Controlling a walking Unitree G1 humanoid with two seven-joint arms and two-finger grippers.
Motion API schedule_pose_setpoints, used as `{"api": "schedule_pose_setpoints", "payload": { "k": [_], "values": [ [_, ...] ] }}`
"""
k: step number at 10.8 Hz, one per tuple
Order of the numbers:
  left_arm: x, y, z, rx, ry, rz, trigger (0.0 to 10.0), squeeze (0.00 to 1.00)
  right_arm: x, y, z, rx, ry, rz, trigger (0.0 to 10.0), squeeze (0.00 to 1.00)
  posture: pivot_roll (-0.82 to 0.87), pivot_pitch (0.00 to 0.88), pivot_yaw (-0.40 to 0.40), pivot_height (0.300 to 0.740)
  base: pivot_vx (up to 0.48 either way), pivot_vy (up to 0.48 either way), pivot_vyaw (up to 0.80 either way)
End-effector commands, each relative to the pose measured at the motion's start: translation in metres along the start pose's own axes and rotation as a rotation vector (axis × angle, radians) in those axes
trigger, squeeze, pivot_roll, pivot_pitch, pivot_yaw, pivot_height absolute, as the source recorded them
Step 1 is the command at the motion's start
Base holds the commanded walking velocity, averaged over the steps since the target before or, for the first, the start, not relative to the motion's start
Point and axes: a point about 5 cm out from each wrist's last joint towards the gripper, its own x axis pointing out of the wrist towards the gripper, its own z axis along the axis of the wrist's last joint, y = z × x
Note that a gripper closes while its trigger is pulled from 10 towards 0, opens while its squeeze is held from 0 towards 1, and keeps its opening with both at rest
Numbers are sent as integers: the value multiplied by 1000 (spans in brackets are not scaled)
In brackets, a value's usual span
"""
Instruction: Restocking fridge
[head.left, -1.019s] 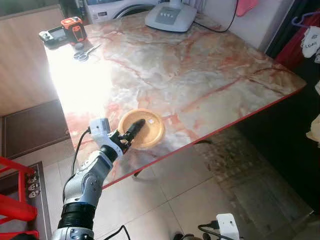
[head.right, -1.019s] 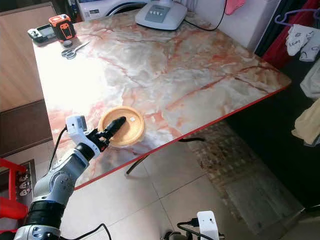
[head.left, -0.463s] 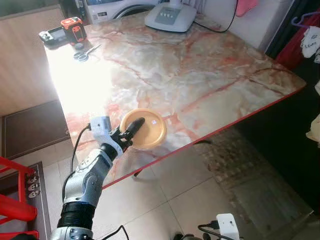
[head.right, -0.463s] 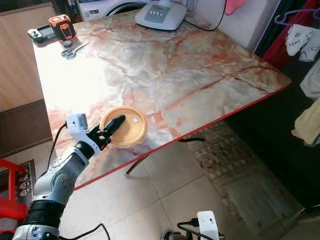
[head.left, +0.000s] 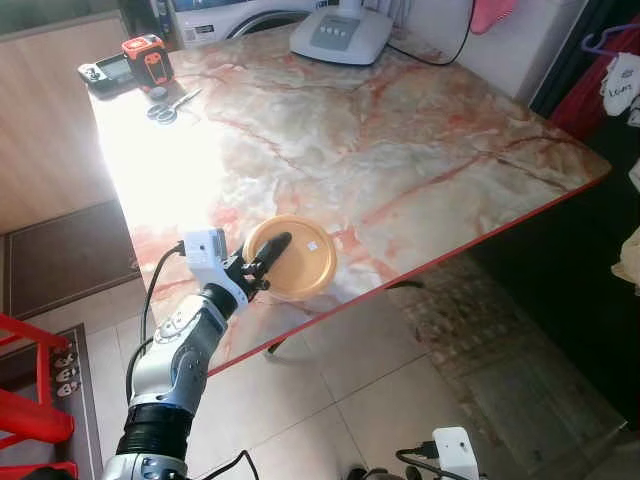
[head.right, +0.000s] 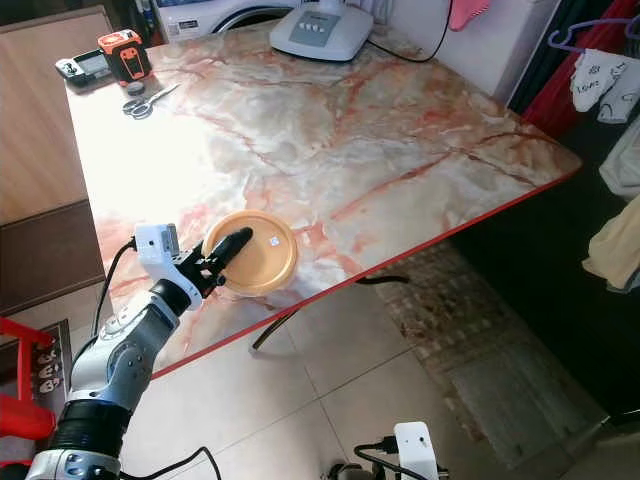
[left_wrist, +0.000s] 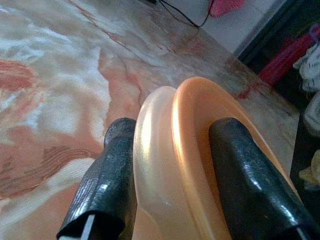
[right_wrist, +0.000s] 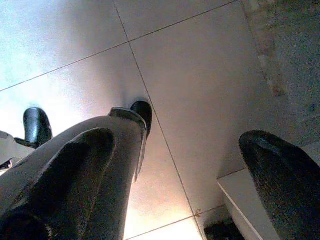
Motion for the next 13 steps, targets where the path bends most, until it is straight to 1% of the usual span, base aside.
{"api": "schedule_pose_setpoints", "payload": {
  "k": [1, 2, 3, 5, 6, 7, 8, 10, 12, 13],
  "values": [
    [-8, 9, -15, -6, 65, 62, 0, 0, -3, 0, -18, -1, 67, 2, 10000, 0, -149, 194, -31, 740, 0, 0, 0],
    [-7, 9, -7, -122, -20, 89, 10000, 0, -3, -1, -18, -2, 67, 1, 10000, 0, -150, 193, -34, 740, 0, 0, 0],
    [-7, 9, -2, -198, -73, 90, 10000, 0, -3, -1, -18, -4, 67, 1, 10000, 0, -150, 193, -36, 740, 0, 0, 0],
    [-7, 10, 3, -304, -135, 111, 10000, 0, -3, -1, -18, -6, 67, 0, 10000, 0, -150, 191, -37, 740, 0, 0, 0],
    [-8, 10, 3, -353, -150, 111, 10000, 0, -3, -2, -18, -6, 66, -1, 10000, 0, -151, 190, -38, 740, 0, 0, 0],
    [-8, 8, 6, -381, -162, 94, 10000, 0, -3, -2, -18, -6, 66, -2, 10000, 0, -151, 189, -39, 740, 0, 0, 0],
    [-9, 3, 9, -350, -157, 69, 10000, 0, -4, -2, -18, -5, 67, -4, 10000, 0, -156, 188, -38, 740, 0, 0, 0],
    [-13, -11, 29, -341, -198, 7, 10000, 0, -4, -3, -19, -3, 69, -10, 10000, 0, -151, 181, -38, 740, 0, 0, 0],
    [-21, -15, 35, -325, -202, 6, 10000, 0, -4, -4, -20, 1, 70, -12, 10000, 0, -153, 170, -35, 740, 0, 0, 0],
    [-26, -12, 38, -303, -206, 36, 10000, 0, -4, -4, -20, 2, 69, -14, 10000, 0, -155, 160, -35, 740, 0, 0, 0]
  ]
}}
